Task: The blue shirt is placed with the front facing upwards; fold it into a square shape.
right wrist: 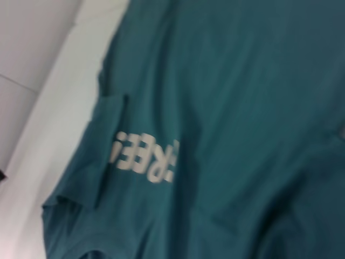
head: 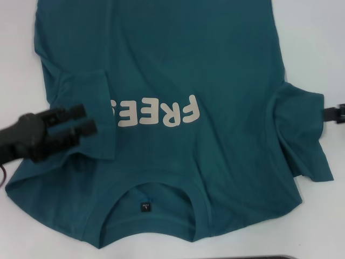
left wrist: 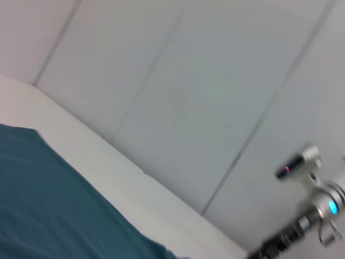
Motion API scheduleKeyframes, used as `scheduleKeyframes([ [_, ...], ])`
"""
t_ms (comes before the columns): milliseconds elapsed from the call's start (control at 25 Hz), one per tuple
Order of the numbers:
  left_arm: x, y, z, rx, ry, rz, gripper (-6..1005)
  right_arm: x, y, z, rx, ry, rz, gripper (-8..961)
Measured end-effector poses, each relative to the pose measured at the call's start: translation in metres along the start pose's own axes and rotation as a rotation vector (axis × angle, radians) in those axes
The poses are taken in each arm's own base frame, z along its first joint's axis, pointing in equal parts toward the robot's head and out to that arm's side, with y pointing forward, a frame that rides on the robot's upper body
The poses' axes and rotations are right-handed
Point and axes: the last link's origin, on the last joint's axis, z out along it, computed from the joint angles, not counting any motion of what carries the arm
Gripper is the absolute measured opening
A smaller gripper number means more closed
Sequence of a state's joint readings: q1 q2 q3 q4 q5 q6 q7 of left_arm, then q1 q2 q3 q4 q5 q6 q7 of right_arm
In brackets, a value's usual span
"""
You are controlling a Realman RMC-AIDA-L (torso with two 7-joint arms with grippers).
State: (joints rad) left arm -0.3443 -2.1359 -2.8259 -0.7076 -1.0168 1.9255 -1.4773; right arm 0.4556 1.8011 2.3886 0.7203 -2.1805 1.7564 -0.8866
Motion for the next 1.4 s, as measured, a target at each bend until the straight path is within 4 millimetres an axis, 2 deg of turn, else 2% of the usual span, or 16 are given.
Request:
scheduleKeyframes([
  [120,0.010,-0.005,-0.001,0.010,0.018,-0.085,669,0.003,-0.008,-0.017,0.049,-0.008,0.118,779],
  [280,0.016,-0.007,0.001,0.006,0.024,-0.144,661,0.005,-0.013,-0.022,0.065,-0.039,0.207,778],
  [720,0.023,-0.011,0.000,0.022,0.056,-0.220,660,0.013,-0.022,0.003,0.074,-0.023,0.335,776],
  [1400,0.022,-0.012,0.000,0.029,0.071,-0.248,660,0.007,-0.024,0.028,0.086,-0.032,0.356,772],
])
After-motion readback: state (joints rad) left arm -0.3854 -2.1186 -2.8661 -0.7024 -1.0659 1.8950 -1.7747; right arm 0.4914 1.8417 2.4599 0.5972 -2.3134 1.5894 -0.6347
